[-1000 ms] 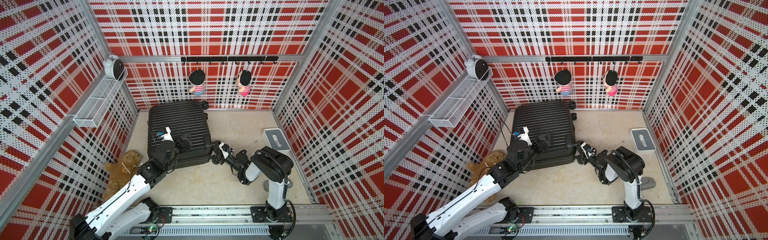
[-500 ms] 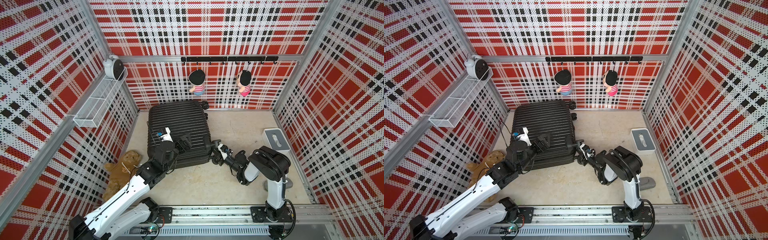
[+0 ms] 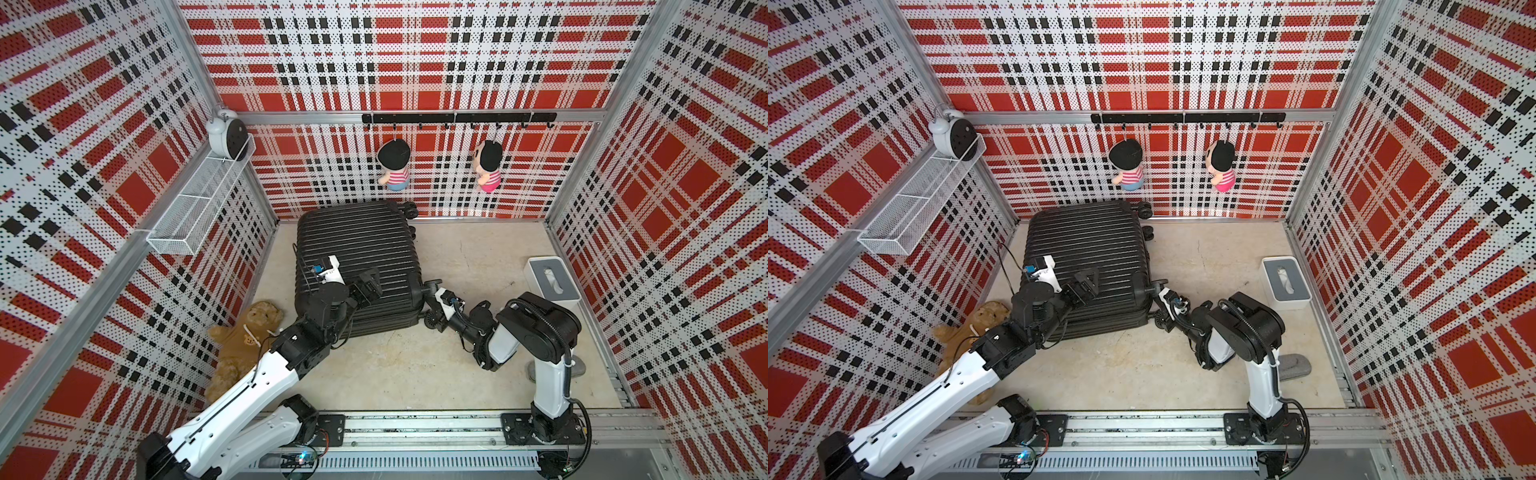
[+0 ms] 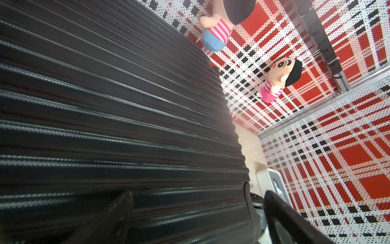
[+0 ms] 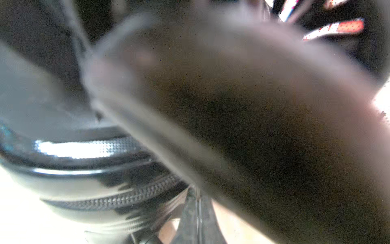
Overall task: Open the suitcase zippers
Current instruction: Unzip the zipper on the suitcase.
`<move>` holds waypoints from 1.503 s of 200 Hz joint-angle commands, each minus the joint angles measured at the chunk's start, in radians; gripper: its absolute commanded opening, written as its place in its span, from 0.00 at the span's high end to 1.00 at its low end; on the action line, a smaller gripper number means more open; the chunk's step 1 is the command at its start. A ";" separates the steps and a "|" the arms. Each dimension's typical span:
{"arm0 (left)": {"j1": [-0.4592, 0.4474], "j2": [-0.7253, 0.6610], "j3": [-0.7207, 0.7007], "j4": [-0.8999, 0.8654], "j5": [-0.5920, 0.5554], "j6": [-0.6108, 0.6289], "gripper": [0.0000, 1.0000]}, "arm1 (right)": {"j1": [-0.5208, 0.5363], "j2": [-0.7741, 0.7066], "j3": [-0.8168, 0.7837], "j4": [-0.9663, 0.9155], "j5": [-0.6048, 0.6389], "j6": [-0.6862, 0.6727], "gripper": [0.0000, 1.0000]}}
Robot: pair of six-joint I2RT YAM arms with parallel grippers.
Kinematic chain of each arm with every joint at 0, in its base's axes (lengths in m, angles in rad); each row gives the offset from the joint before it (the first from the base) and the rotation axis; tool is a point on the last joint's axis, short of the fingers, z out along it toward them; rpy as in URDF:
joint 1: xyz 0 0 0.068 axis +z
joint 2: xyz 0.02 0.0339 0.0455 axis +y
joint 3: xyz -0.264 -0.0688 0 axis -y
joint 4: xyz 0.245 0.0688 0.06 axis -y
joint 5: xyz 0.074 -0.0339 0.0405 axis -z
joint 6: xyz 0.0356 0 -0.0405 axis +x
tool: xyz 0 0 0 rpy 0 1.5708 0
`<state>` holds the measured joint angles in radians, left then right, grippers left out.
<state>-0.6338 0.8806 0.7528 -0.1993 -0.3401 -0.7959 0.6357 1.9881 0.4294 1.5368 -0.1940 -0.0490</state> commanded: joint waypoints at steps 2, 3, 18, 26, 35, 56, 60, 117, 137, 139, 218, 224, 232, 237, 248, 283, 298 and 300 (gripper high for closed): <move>0.017 -0.023 0.020 -0.055 -0.030 0.016 0.02 | 0.016 -0.008 -0.019 0.104 -0.007 -0.015 1.00; 0.017 -0.023 0.020 -0.055 -0.031 0.016 0.02 | 0.016 -0.009 -0.019 0.104 -0.007 -0.014 1.00; 0.019 -0.041 0.005 -0.055 -0.031 0.001 0.02 | 0.019 -0.023 -0.037 0.104 0.003 -0.014 1.00; 0.022 -0.050 -0.001 -0.059 -0.032 -0.003 0.02 | 0.022 -0.035 -0.051 0.103 0.012 -0.014 1.00; 0.026 -0.058 -0.001 -0.071 -0.039 -0.005 0.02 | 0.026 -0.048 -0.066 0.103 0.020 -0.016 1.00; 0.043 -0.085 0.014 -0.107 -0.057 0.008 0.02 | 0.037 -0.078 -0.103 0.103 0.041 -0.013 1.00; 0.049 -0.088 0.019 -0.118 -0.059 0.012 0.02 | 0.040 -0.082 -0.109 0.104 0.042 -0.010 1.00; 0.216 -0.140 0.073 -0.235 -0.024 0.083 0.02 | 0.089 -0.125 -0.172 0.104 0.078 -0.024 1.00; 0.311 -0.150 0.082 -0.271 -0.006 0.113 0.02 | 0.104 -0.138 -0.188 0.103 0.090 -0.028 1.00; 0.321 -0.151 0.083 -0.273 -0.004 0.115 0.02 | 0.106 -0.138 -0.188 0.104 0.092 -0.028 1.00; 0.740 -0.141 0.034 -0.232 0.283 0.212 0.02 | 0.164 -0.141 -0.195 0.098 0.124 -0.037 1.00; 0.766 -0.128 0.026 -0.220 0.330 0.215 0.02 | 0.169 -0.142 -0.194 0.093 0.126 -0.038 1.00; 0.794 -0.111 0.010 -0.201 0.384 0.216 0.02 | 0.172 -0.142 -0.191 0.085 0.134 -0.037 1.00; 0.806 -0.100 -0.002 -0.188 0.423 0.216 0.02 | 0.175 -0.144 -0.189 0.078 0.140 -0.037 1.00; 0.826 -0.080 -0.024 -0.167 0.477 0.218 0.02 | 0.180 -0.148 -0.188 0.066 0.149 -0.033 1.00; 0.837 -0.055 -0.079 -0.105 0.558 0.203 0.02 | 0.196 -0.177 -0.185 0.024 0.170 -0.029 1.00; 0.836 -0.039 -0.093 -0.086 0.603 0.198 0.02 | 0.202 -0.188 -0.181 0.003 0.179 -0.023 1.00; 0.837 -0.036 -0.096 -0.084 0.609 0.198 0.02 | 0.202 -0.190 -0.182 0.000 0.181 -0.023 1.00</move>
<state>0.1963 0.8326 0.6701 -0.3546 0.1516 -0.6037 0.8146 1.8339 0.2604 1.5234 -0.0082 -0.0624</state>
